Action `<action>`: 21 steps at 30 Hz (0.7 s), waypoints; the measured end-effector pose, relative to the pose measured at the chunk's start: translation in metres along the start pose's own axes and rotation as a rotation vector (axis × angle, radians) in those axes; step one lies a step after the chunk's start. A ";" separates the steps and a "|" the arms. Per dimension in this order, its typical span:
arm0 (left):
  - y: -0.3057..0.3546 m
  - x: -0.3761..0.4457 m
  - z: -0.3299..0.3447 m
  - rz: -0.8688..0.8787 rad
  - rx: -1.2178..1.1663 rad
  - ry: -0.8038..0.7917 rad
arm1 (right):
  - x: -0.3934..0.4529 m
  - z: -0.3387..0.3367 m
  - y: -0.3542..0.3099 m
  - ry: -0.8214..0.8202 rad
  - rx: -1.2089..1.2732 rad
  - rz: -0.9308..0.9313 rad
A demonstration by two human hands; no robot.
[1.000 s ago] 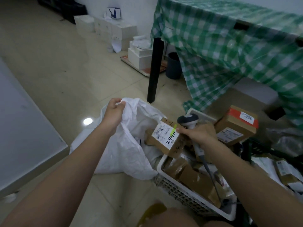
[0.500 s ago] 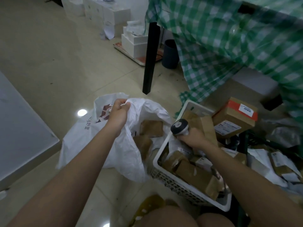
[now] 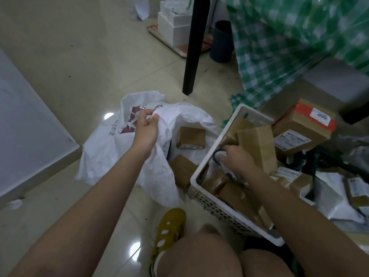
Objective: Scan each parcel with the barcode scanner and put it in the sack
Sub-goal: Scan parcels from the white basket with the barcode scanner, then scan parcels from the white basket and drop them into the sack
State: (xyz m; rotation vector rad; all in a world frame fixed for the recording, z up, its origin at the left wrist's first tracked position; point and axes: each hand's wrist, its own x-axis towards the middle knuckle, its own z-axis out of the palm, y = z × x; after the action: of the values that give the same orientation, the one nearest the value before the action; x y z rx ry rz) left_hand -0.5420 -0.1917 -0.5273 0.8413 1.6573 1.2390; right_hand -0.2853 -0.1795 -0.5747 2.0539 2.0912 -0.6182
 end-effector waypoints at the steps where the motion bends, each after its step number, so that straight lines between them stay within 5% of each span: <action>1: -0.003 0.004 0.000 -0.003 -0.005 0.021 | 0.011 -0.004 -0.006 0.044 0.020 -0.042; 17: -0.053 0.109 0.013 0.192 0.347 0.237 | 0.244 0.027 -0.044 0.033 0.425 -0.169; 21: -0.061 0.127 0.014 0.180 0.338 0.249 | 0.271 0.048 -0.041 0.008 0.234 -0.122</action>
State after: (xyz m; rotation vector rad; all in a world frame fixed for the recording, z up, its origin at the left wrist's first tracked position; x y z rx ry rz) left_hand -0.5784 -0.0906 -0.6193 1.0961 2.0673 1.2419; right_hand -0.3485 0.0523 -0.7145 2.0554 2.2575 -0.9145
